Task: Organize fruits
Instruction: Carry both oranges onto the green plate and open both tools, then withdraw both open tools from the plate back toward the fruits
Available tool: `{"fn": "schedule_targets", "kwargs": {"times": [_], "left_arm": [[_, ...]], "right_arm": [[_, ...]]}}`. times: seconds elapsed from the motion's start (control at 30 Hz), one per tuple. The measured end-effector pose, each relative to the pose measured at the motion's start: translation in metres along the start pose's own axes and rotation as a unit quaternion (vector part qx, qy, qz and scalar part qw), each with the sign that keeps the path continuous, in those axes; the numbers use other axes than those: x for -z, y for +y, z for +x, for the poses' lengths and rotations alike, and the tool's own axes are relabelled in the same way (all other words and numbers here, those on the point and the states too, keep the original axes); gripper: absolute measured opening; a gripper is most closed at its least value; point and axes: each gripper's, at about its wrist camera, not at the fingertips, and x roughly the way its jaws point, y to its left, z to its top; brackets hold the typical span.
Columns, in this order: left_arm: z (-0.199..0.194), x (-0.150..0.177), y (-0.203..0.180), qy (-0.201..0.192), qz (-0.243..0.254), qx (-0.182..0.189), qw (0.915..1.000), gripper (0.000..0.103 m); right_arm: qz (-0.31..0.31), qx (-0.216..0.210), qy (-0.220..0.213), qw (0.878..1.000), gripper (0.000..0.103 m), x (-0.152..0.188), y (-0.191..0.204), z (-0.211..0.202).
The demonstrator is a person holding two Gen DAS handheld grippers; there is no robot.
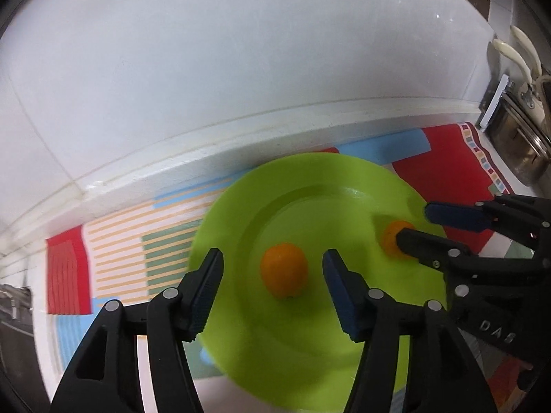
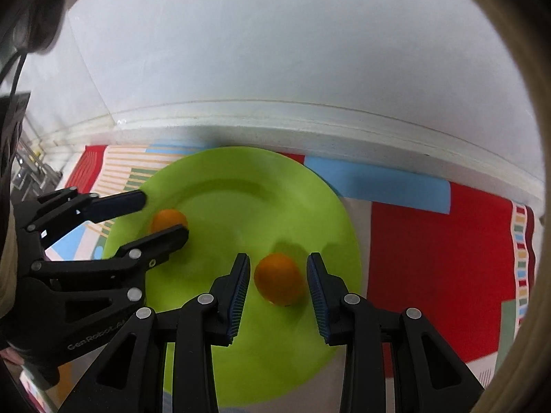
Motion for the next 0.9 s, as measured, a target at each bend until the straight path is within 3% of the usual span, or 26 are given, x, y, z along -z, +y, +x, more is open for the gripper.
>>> {"fn": "schedule_targets", "kwargs": {"times": [0.07, 0.37, 0.47, 0.9], "left_arm": [[-0.015, 0.003, 0.0, -0.009, 0.001, 0.0, 1.0, 0.061], [-0.085, 0.028, -0.01, -0.045, -0.002, -0.002, 0.999, 0.075], [-0.111, 0.039, -0.012, -0.06, -0.01, 0.0, 0.9981, 0.078], [-0.207, 0.09, -0.03, -0.123, 0.001, -0.021, 0.9922, 0.088]], "right_arm": [[0.012, 0.003, -0.004, 1.0, 0.044, 0.003, -0.002, -0.011], [0.015, 0.031, -0.068, 0.997, 0.045, 0.029, 0.019, -0.09], [0.02, 0.035, -0.086, 0.995, 0.054, 0.042, 0.028, -0.118], [0.023, 0.039, -0.135, 0.99, 0.055, 0.102, 0.056, -0.193]]}}
